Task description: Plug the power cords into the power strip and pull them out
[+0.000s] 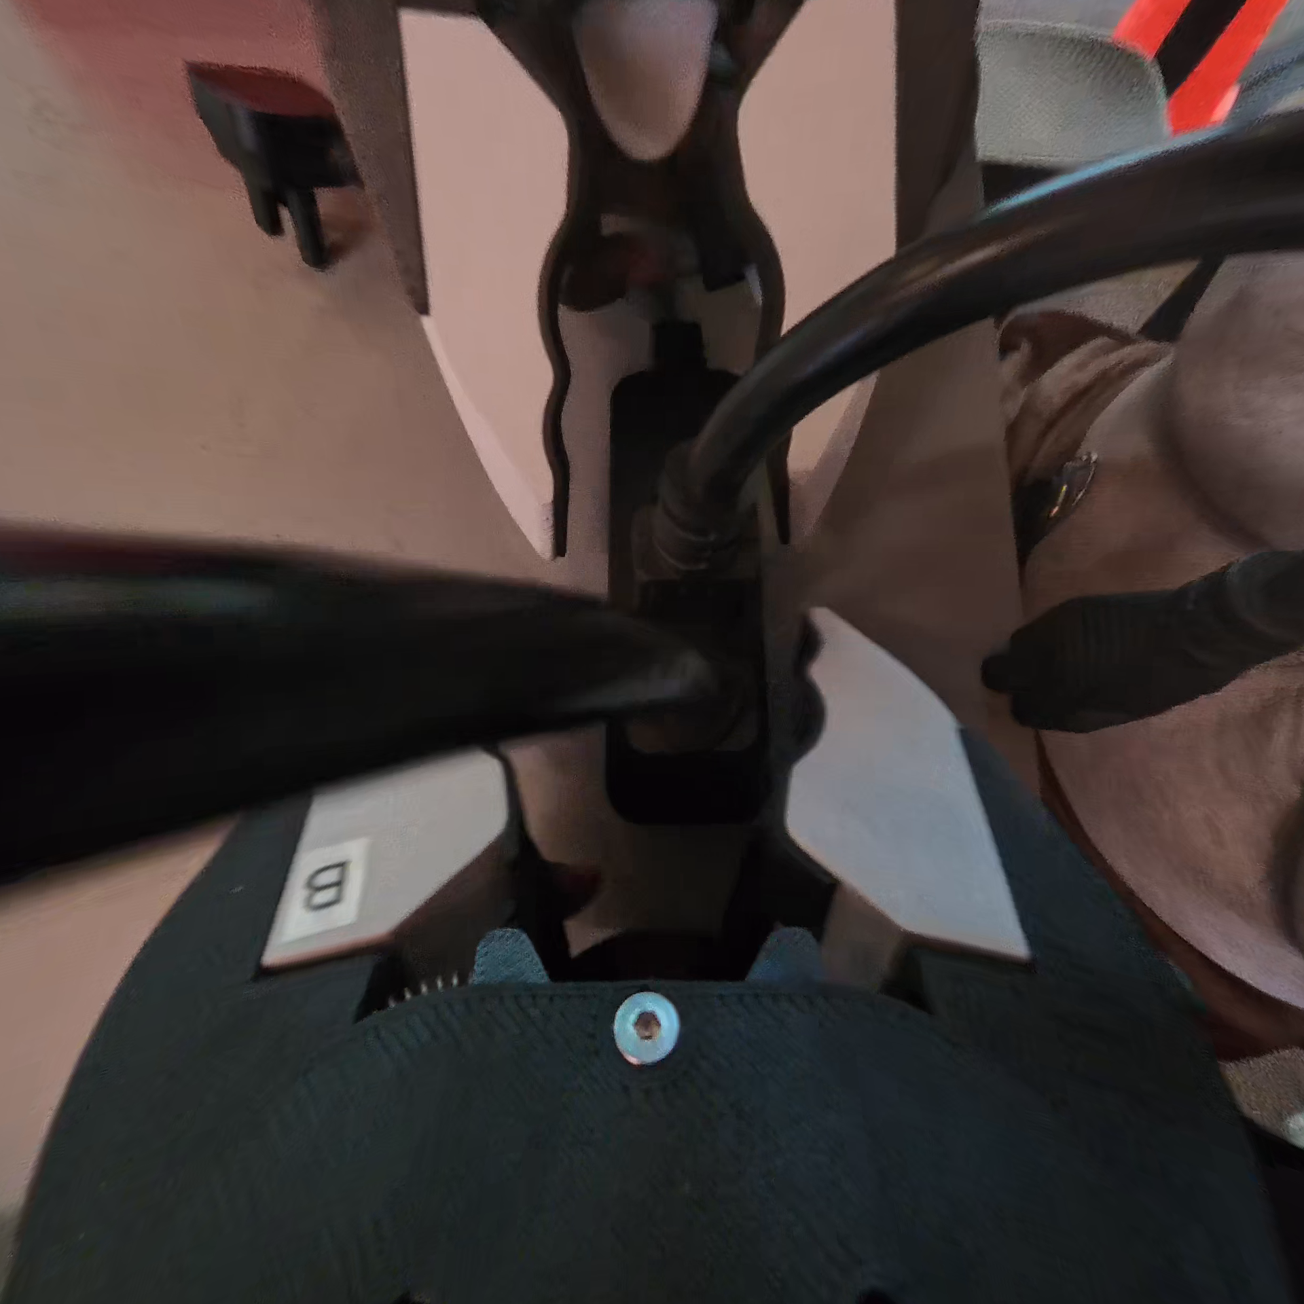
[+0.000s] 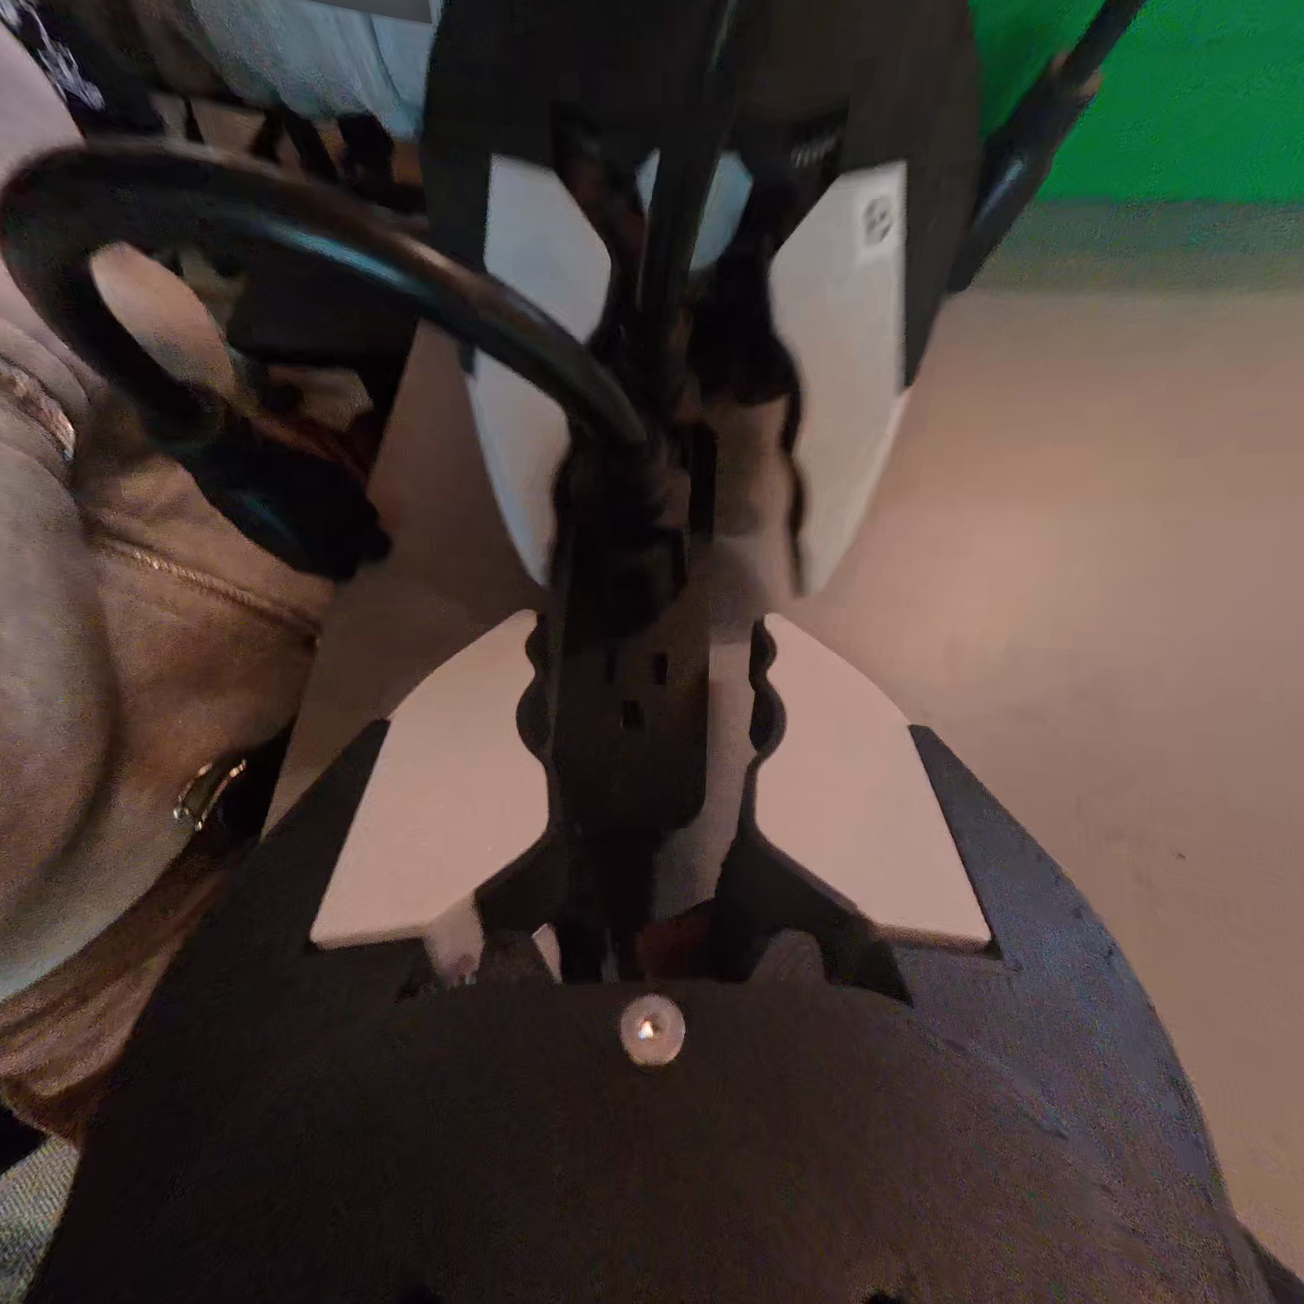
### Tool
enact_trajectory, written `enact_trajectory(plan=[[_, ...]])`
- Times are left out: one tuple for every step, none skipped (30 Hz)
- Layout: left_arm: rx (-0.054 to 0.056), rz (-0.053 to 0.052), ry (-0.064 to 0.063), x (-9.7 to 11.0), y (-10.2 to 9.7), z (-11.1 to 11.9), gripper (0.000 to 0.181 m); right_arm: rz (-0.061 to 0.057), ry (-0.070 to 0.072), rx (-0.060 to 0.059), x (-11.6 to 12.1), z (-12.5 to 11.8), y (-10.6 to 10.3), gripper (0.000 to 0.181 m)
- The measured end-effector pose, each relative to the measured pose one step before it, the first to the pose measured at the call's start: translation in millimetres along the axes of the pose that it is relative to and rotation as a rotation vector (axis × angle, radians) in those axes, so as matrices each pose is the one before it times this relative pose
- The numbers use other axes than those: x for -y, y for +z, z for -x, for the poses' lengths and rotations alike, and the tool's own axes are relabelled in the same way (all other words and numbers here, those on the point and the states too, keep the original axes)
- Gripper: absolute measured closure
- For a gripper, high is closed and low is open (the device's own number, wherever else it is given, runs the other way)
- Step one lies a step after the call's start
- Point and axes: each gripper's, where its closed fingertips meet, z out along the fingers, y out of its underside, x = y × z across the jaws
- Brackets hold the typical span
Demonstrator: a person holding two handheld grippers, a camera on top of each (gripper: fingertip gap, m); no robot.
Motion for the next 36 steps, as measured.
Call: enact_trajectory(plan=[[0.0222,-0.0439,0.0004,5.26,-5.00,1.33,0.090,0.0013,-0.0088,-0.0118,-0.74,0.04,-2.44,0.125],[0.0469,-0.0592,-0.0023,6.94,-6.81,4.26,0.081,-0.0073,0.0001,-0.0112,0.72,-0.63,-2.00,0.125],[0.0431,-0.0597,-0.0097,7.16,-7.75,3.89,0.077,-0.0034,0.0063,-0.0033,0.10,-0.46,-0.93,0.125],[0.0211,-0.0486,-0.0231,5.90,-8.18,0.87,0.075,0.0000,0.0067,-0.0003,-0.38,-0.35,-0.10,0.125],[0.0022,-0.0158,-0.0337,1.59,-8.61,-1.99,0.075,-0.0011,0.0022,-0.0026,-0.27,-0.65,0.54,0.125],[0.0054,0.0140,-0.0319,-2.90,-8.93,-2.14,0.075,-0.0006,-0.0030,-0.0005,-0.04,-0.11,0.68,0.125],[0.0154,0.0274,-0.0259,-5.78,-9.17,-1.63,0.076,0.0017,-0.0042,0.0028,-0.07,0.40,0.83,0.125],[0.0197,0.0276,-0.0096,-6.98,-9.59,-1.83,0.080,0.0016,-0.0039,0.0054,0.20,0.77,1.00,0.126],[0.0225,0.0055,0.0045,-4.88,-9.37,-2.27,0.086,0.0010,-0.0041,0.0076,0.20,1.04,1.10,0.126],[0.0332,-0.0251,0.0118,0.13,-9.03,-1.68,0.096,0.0020,-0.0033,0.0072,0.01,0.75,1.28,0.127],[0.0436,-0.0607,0.0169,6.95,-8.27,-0.90,0.105,0.0009,-0.0033,0.0057,0.15,0.55,1.36,0.127],[0.0439,-0.0928,0.0216,13.62,-6.76,-1.74,0.110,-0.0005,-0.0037,0.0071,0.14,0.63,1.54,0.129],[0.0412,-0.0985,0.0292,16.74,-4.52,-2.41,0.112,0.0035,-0.0019,0.0095,-0.59,0.79,1.79,0.130],[0.0232,-0.0719,0.0465,15.81,-1.20,-4.46,0.116,0.0091,-0.0008,0.0105,-1.51,0.86,2.09,0.130],[-0.0012,-0.0301,0.0529,12.15,2.54,-6.29,0.119,0.0094,-0.0028,0.0102,-1.61,1.21,1.96,0.130],[-0.0257,0.0178,0.0403,6.81,6.12,-6.82,0.120,0.0071,-0.0065,0.0102,-0.98,1.34,1.70,0.130],[-0.0438,0.0544,0.0238,2.19,8.14,-6.32,0.120,0.0056,-0.0077,0.0070,-0.54,1.10,1.45,0.130],[-0.0406,0.0711,0.0157,-0.23,8.50,-3.17,0.120,0.0038,-0.0065,0.0025,-0.20,0.17,1.10,0.130],[-0.0257,0.0789,0.0200,-2.06,7.77,1.24,0.120,0.0006,-0.0029,0.0016,-0.19,-0.37,0.89,0.131],[0.0057,0.0819,0.0207,-2.86,6.12,7.35,0.120,-0.0045,0.0037,0.0031,0.04,-0.24,0.64,0.132],[-0.0121,0.0799,0.0254,-3.38,4.68,5.22,0.121,-0.0093,0.0077,0.0034,0.22,-0.17,0.61,0.132],[-0.0506,0.0732,0.0206,-3.07,3.73,-0.96,0.123,-0.0101,0.0062,0.0009,0.22,-0.45,0.38,0.133],[-0.0456,0.0655,0.0064,-1.75,3.51,-1.45,0.126,-0.0060,0.0036,0.0002,0.27,-0.33,-0.02,0.135],[-0.0376,0.0617,0.0022,-2.17,4.41,-2.04,0.128,-0.0031,0.0030,0.0024,0.15,-0.09,-0.08,0.135],[-0.0411,0.0715,0.0126,-4.61,5.72,-3.49,0.131,-0.0031,0.0042,0.0038,0.16,0.02,-0.08,0.136],[-0.0090,0.0762,0.0119,-6.78,6.85,0.80,0.134,-0.0021,0.0043,0.0016,-0.08,-0.17,-0.14,0.136],[0.0172,0.0711,0.0091,-6.85,7.08,4.29,0.137,-0.0011,0.0014,-0.0028,-0.12,-0.39,-0.08,0.136],[0.0202,0.0651,0.0093,-6.05,4.87,2.99,0.146,-0.0008,-0.0013,-0.0047,-0.02,-0.34,-0.09,0.136],[0.0038,0.0385,0.0109,-2.24,1.50,-0.53,0.147,-0.0010,-0.0020,-0.0019,-0.05,-0.10,-0.14,0.136],[0.0015,0.0053,-0.0143,1.82,-0.90,-0.29,0.149,-0.0009,-0.0009,0.0011,0.02,0.22,-0.04,0.136],[-0.0060,-0.0135,-0.0318,3.34,-1.88,-0.52,0.150,-0.0003,-0.0003,0.0014,0.03,0.16,0.02,0.136],[-0.0097,-0.0025,-0.0210,1.33,-3.22,-1.28,0.149,-0.0001,-0.0009,0.0018,0.01,0.17,0.01,0.136],[0.0103,-0.0040,0.0038,1.74,-6.65,0.85,0.143,0.0000,-0.0006,0.0033,0.01,0.39,0.00,0.136],[0.0184,-0.0175,0.0172,4.65,-10.74,2.17,0.139,-0.0001,-0.0003,0.0036,0.06,0.37,0.06,0.136],[0.0135,-0.0354,0.0117,8.59,-12.97,2.82,0.133,-0.0002,-0.0008,0.0038,-0.03,0.37,-0.05,0.136],[0.0162,-0.0288,0.0084,9.36,-12.63,4.79,0.125,-0.0002,-0.0017,0.0050,0.03,0.67,0.02,0.136]])
